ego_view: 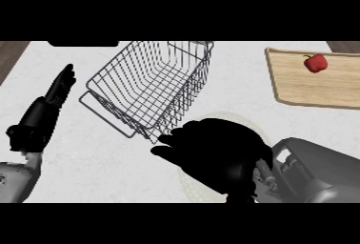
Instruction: Pick the lemon from the placemat and place it in the basket
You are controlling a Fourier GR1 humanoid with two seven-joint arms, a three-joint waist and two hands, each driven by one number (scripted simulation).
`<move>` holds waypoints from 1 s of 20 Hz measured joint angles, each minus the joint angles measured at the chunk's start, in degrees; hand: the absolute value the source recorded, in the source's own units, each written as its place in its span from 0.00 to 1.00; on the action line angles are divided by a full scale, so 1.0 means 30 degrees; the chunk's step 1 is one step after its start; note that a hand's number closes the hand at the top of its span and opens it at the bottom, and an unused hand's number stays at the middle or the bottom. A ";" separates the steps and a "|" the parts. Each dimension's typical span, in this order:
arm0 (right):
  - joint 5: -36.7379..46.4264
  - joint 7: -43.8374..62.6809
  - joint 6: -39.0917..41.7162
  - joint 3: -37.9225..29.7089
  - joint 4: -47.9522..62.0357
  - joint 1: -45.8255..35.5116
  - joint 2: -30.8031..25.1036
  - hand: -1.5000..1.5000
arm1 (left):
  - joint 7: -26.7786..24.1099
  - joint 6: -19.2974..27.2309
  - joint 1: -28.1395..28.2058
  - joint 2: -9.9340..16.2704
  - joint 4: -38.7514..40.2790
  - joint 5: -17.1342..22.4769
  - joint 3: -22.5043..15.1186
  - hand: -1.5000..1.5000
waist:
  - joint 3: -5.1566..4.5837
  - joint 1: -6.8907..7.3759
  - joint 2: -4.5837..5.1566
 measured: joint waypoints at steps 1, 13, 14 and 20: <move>-0.0058 0.0019 0.0138 -0.0005 0.0017 0.0041 -0.0013 0.00 | -0.0054 -0.0051 0.0067 -0.0125 0.0105 -0.0093 -0.0021 0.50 | 0.0004 -0.0025 0.0007; 0.4833 -0.1721 0.2254 0.1919 0.1860 0.2624 0.0807 0.00 | -0.0081 -0.0690 0.0027 -0.0797 0.0155 -0.0754 0.0655 0.50 | 0.0032 -0.0020 0.0077; 0.5450 -0.1954 0.2322 0.2048 0.2231 0.2830 0.1020 0.00 | 0.0086 -0.0757 -0.0112 -0.0882 0.0168 -0.0786 0.0710 0.50 | 0.0033 -0.0011 0.0085; 0.8710 -0.3514 0.2758 0.1952 0.3198 0.4360 0.1590 0.00 | -0.0011 -0.1476 0.0387 -0.0934 -0.0199 -0.0972 0.1512 0.50 | 0.0036 0.0016 0.0081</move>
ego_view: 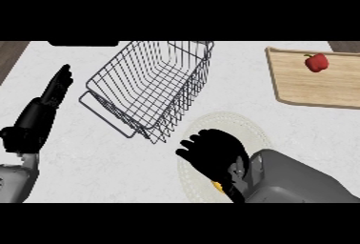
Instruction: Pick the lemon from the placemat and place it in the basket
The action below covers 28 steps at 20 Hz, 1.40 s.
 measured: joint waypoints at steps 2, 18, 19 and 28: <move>0.1141 -0.0785 0.0107 -0.0112 0.0503 0.0330 0.0264 0.00 | 0.0010 -0.0131 0.0293 -0.0182 -0.0375 -0.0206 0.0060 0.50 | 0.0000 0.0017 0.0000; 0.8273 -0.6300 -0.1087 -0.0826 0.1673 0.3919 0.1025 0.00 | 0.0314 -0.1292 0.0430 -0.1424 -0.0525 -0.1510 0.1324 0.50 | -0.0001 -0.0042 -0.0008; 0.8592 -0.6486 -0.1112 -0.0909 0.1548 0.4237 0.1056 0.00 | 0.0218 -0.1356 0.0281 -0.1532 -0.0257 -0.1617 0.1441 0.50 | -0.0001 -0.0061 -0.0008; 1.1138 -0.8655 -0.1090 -0.1847 0.2242 0.5696 0.1218 0.00 | 0.0648 -0.1873 0.0150 -0.2272 -0.0570 -0.2431 0.1942 0.50 | -0.0004 -0.0063 -0.0012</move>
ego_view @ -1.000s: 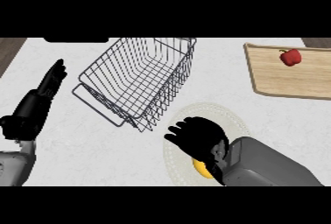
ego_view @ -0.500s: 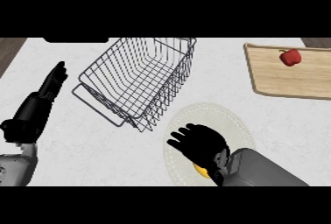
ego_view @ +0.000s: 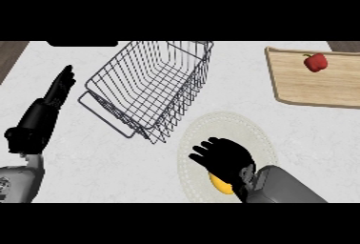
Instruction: Pick the lemon from the placemat and place it in the basket
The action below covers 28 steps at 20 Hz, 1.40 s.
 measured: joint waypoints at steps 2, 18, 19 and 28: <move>0.0593 -0.0076 0.0095 -0.0190 0.0104 0.0268 0.0318 0.00 | 0.0023 -0.0238 0.0191 -0.0053 -0.0179 -0.0026 0.0253 0.50 | 0.0002 0.0004 -0.0001; 0.4257 -0.2983 -0.1225 -0.1779 0.2569 0.1051 0.1836 1.00 | -0.0588 -0.1131 0.0003 -0.1004 0.0389 -0.0950 0.1192 0.50 | -0.0046 -0.0012 -0.0139; 0.4470 -0.3544 -0.1689 -0.1760 0.2849 0.0996 0.1779 1.00 | -0.0666 -0.1159 -0.0037 -0.1032 0.0544 -0.0998 0.1259 0.50 | -0.0043 0.0003 -0.0157; 0.6210 -0.4363 -0.4386 -0.2511 0.3968 0.1175 0.2423 1.00 | 0.0173 -0.1290 0.0031 -0.1341 -0.0249 -0.1253 0.1369 0.50 | -0.0041 -0.0074 -0.0240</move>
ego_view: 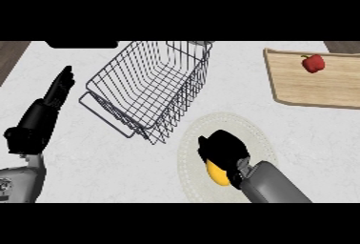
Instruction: Pick the lemon from the placemat and place it in the basket
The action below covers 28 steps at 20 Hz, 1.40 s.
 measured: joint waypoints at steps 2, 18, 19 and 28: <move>-0.0079 0.1784 -0.0767 -0.1818 0.0119 0.0638 -0.0023 1.00 | -0.0050 0.0074 0.0228 0.0089 0.0016 0.0036 0.0236 0.50 | 0.0031 -0.0390 -0.0022; 0.0729 1.3074 -0.9544 -1.0329 -0.7514 0.2147 0.2257 1.00 | -0.0180 -0.0031 0.0744 0.0275 -0.0175 0.0102 0.0555 0.50 | 0.0040 -0.0742 -0.0012; 0.0487 1.3143 -0.9817 -1.0359 -0.8336 0.1886 0.2568 1.00 | -0.0104 -0.0044 0.0580 0.0267 -0.0081 0.0093 0.0534 0.50 | 0.0038 -0.0695 0.0005; -0.0764 1.6296 -0.6765 -1.0360 -1.2147 -0.4700 0.3661 1.00 | 0.0060 -0.0260 -0.0078 -0.0020 0.0053 -0.0066 0.0137 0.50 | 0.0018 -0.0019 0.0142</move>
